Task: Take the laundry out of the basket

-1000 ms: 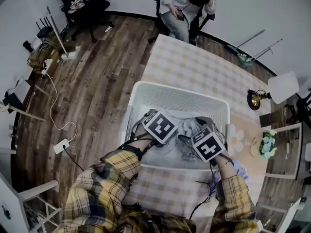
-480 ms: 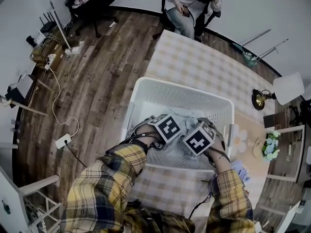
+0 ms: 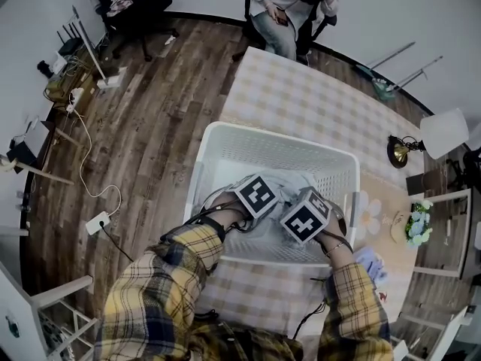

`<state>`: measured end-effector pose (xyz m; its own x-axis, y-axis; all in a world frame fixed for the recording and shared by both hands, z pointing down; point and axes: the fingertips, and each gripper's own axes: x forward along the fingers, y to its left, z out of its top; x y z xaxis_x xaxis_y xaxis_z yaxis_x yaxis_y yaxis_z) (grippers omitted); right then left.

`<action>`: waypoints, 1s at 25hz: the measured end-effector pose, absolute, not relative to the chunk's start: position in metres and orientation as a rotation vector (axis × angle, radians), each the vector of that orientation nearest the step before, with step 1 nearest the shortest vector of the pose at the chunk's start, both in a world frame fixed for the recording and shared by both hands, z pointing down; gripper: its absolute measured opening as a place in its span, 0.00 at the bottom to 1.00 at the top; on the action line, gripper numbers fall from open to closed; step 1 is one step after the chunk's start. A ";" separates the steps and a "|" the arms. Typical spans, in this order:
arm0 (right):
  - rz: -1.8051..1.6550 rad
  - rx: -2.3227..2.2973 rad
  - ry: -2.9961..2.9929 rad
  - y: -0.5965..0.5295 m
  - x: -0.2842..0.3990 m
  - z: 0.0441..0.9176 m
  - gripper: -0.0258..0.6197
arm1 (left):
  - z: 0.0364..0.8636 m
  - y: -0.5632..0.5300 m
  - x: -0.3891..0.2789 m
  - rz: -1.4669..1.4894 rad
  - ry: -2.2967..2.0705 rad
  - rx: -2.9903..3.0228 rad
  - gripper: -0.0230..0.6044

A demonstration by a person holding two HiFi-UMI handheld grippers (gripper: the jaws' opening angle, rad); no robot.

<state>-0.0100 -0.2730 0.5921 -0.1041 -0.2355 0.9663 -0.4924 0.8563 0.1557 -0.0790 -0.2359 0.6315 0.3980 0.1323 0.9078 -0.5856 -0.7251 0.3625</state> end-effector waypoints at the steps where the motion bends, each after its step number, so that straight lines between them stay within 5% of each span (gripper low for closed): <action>1: 0.241 0.571 -1.695 -0.273 -0.010 0.591 0.21 | 0.630 -0.236 -0.078 1.369 -0.384 1.986 0.21; 25: 0.179 0.859 -1.878 -0.290 -0.029 0.470 0.19 | 0.497 -0.283 -0.070 0.928 -0.667 2.258 0.19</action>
